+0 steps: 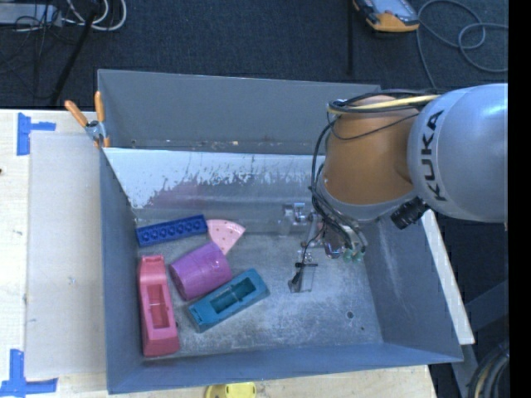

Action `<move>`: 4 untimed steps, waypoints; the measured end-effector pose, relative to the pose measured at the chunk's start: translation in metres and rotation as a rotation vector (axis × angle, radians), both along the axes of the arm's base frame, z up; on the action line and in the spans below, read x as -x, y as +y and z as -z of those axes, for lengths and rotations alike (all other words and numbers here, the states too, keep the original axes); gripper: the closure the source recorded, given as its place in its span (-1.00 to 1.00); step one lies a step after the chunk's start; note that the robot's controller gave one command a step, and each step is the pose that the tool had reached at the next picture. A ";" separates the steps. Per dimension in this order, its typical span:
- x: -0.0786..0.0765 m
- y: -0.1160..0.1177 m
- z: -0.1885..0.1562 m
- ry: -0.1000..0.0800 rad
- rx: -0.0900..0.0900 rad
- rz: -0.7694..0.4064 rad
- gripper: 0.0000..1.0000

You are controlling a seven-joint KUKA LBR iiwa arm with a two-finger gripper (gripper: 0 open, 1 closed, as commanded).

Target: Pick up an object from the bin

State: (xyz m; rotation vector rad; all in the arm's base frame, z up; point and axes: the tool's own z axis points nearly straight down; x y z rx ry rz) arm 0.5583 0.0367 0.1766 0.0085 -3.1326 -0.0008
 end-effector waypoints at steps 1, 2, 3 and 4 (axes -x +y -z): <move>-0.001 0.000 -0.005 -0.007 0.000 0.001 -1.00; 0.000 0.018 -0.011 -0.007 0.003 0.079 -1.00; 0.005 0.054 0.020 -0.012 -0.002 0.190 -1.00; 0.021 0.097 0.034 -0.005 0.004 0.211 -1.00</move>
Offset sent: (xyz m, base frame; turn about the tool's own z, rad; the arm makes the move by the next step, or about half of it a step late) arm -0.0028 0.0753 0.0263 0.1980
